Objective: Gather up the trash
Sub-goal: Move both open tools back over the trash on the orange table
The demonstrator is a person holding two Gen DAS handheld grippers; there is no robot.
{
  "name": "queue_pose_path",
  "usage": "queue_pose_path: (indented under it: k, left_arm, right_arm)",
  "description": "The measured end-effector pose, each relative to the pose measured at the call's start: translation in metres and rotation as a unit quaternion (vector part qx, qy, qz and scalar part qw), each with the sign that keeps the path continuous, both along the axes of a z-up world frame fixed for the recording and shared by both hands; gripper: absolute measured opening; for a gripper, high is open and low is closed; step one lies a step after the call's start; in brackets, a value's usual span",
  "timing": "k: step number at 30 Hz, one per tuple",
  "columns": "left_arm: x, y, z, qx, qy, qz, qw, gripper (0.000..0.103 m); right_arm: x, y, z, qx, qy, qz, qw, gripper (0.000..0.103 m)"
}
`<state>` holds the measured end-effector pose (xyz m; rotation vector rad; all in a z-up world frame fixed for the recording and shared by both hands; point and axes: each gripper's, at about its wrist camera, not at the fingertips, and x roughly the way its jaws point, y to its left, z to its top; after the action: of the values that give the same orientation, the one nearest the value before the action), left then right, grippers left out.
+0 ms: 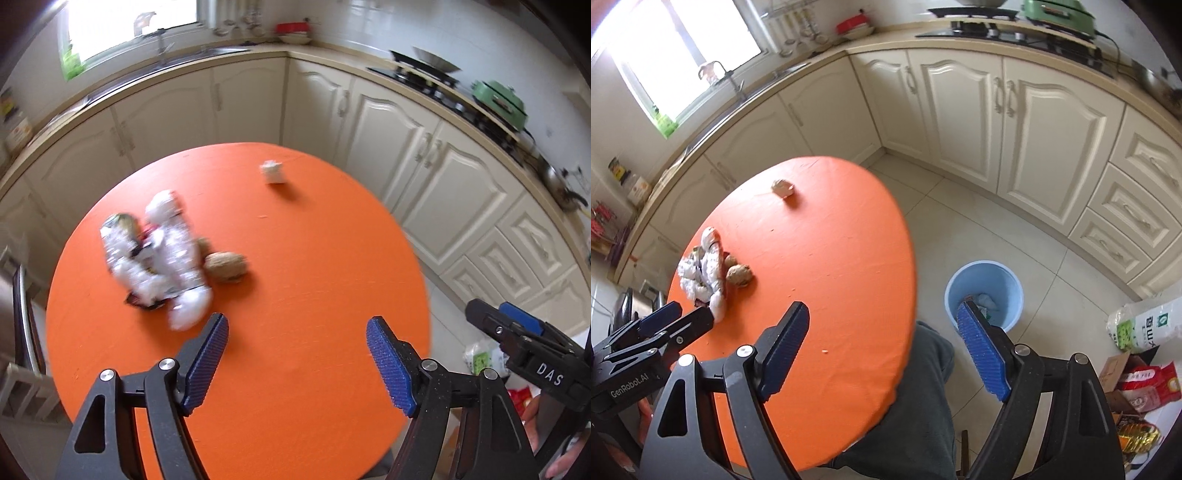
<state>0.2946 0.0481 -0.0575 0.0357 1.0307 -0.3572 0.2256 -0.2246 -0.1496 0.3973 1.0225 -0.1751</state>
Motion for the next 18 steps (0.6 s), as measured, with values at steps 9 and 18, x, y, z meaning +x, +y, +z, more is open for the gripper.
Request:
queue_pose_path:
  k: [9, 18]
  left_arm:
    - [0.008, 0.102, -0.017, -0.013, 0.033, 0.095, 0.9948, 0.073]
    - [0.012, 0.177, -0.031, -0.044, 0.062, 0.173, 0.982, 0.073]
  right_arm:
    - [0.057, 0.075, -0.029, 0.003, 0.043, 0.073, 0.996, 0.084]
    - [0.124, 0.152, -0.05, -0.057, 0.07, 0.179, 0.98, 0.084]
